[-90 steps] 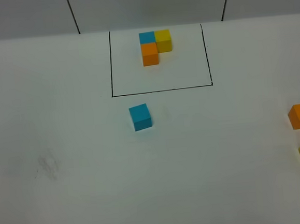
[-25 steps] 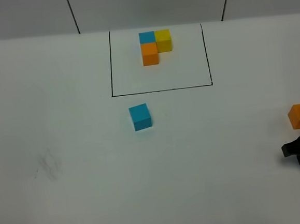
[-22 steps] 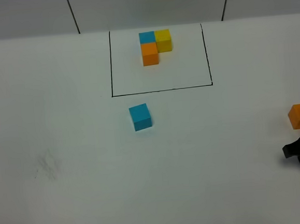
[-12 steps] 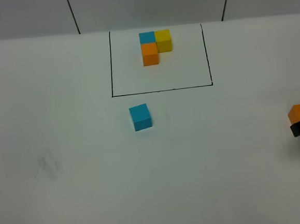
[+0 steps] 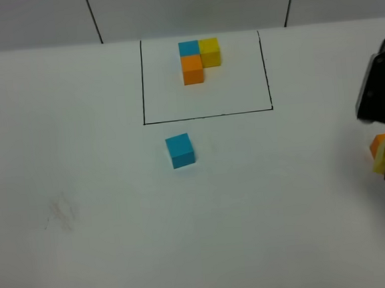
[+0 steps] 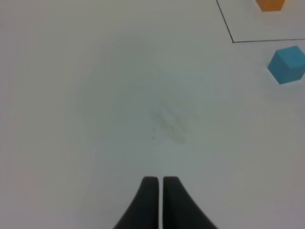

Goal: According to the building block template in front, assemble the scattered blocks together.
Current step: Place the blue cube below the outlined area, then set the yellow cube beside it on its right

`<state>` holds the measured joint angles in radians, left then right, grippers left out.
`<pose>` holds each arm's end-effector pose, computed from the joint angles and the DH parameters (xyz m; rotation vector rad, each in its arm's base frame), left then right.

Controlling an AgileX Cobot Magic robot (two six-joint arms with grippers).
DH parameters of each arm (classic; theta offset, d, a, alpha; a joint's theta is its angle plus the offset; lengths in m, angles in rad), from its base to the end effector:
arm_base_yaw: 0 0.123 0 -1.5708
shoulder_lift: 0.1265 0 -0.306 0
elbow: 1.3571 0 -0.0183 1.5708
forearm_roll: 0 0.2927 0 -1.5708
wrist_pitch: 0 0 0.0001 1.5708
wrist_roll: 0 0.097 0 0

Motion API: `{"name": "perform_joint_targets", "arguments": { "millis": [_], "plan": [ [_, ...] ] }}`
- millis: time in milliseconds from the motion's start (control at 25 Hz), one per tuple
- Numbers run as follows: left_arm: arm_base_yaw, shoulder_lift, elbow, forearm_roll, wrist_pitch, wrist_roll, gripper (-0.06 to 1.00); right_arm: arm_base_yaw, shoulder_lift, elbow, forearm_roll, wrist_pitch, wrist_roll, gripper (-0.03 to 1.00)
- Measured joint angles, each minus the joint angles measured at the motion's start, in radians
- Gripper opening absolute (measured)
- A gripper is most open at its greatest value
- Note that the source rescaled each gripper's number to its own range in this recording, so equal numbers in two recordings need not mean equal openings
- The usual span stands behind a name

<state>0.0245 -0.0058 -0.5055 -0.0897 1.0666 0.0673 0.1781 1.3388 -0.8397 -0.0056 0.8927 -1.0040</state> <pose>0.0142 -0.0073 0.2963 0.0486 2.0354 -0.0496 0.2646 0.0472 0.2333 -1.6169 2.4018 -0.1620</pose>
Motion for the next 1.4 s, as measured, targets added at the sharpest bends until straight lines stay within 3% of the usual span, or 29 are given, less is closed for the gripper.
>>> {"name": "perform_joint_targets", "arguments": {
  "millis": [120,200,520,1000,1400],
  "plan": [
    [0.000,0.000,0.000,0.000,0.000,0.000,0.00,0.031,-0.002,-0.003,0.000,0.048,-0.242,0.51],
    [0.000,0.000,0.000,0.000,0.000,0.000,0.00,0.034,-0.002,-0.003,-0.003,0.052,-0.302,0.51],
    [0.000,0.000,0.000,0.000,0.000,0.000,0.00,0.034,-0.002,-0.003,-0.033,-0.074,-0.368,0.51],
    [0.000,0.000,0.000,0.000,0.000,0.000,0.00,0.034,0.013,0.008,0.006,-0.094,-0.456,0.51],
    [0.000,0.000,0.000,0.000,0.001,0.000,0.00,0.034,0.058,0.008,0.205,-0.089,-0.456,0.51]
  ]
}}
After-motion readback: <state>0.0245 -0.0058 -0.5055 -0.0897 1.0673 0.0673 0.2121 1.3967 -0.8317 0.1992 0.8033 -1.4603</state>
